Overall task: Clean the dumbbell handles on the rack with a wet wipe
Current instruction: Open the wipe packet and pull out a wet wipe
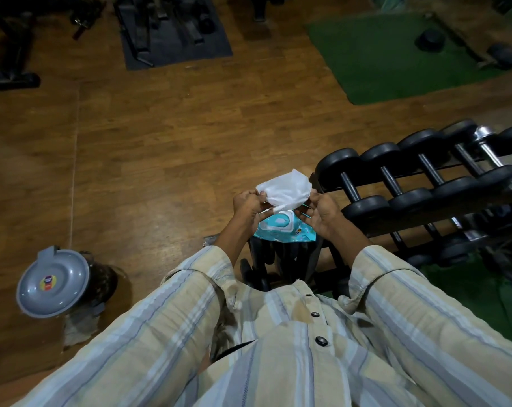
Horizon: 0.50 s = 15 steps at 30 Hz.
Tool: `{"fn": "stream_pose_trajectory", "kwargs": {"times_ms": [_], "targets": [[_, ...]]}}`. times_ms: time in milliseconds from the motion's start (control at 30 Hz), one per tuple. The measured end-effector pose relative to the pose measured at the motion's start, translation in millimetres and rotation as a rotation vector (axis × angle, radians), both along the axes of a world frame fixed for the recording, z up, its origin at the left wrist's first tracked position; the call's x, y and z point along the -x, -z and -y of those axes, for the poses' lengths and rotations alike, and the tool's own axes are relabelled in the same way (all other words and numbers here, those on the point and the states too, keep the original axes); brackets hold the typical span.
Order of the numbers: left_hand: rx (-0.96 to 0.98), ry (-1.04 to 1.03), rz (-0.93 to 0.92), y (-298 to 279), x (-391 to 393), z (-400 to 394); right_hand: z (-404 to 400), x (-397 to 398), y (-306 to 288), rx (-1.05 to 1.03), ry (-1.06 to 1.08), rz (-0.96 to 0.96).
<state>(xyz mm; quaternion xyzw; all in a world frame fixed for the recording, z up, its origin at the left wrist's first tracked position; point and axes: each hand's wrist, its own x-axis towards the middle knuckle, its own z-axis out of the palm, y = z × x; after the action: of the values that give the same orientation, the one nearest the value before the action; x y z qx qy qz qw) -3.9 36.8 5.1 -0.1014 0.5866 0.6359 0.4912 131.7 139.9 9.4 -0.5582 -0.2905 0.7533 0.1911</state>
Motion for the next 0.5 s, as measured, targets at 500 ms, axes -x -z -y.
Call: {"fn": "stream_pose_trajectory", "kwargs": {"times_ms": [500], "targets": [[0.085,-0.265,0.048,10,13,1,-2,1,22,-0.044,0.125,0.138]]}}
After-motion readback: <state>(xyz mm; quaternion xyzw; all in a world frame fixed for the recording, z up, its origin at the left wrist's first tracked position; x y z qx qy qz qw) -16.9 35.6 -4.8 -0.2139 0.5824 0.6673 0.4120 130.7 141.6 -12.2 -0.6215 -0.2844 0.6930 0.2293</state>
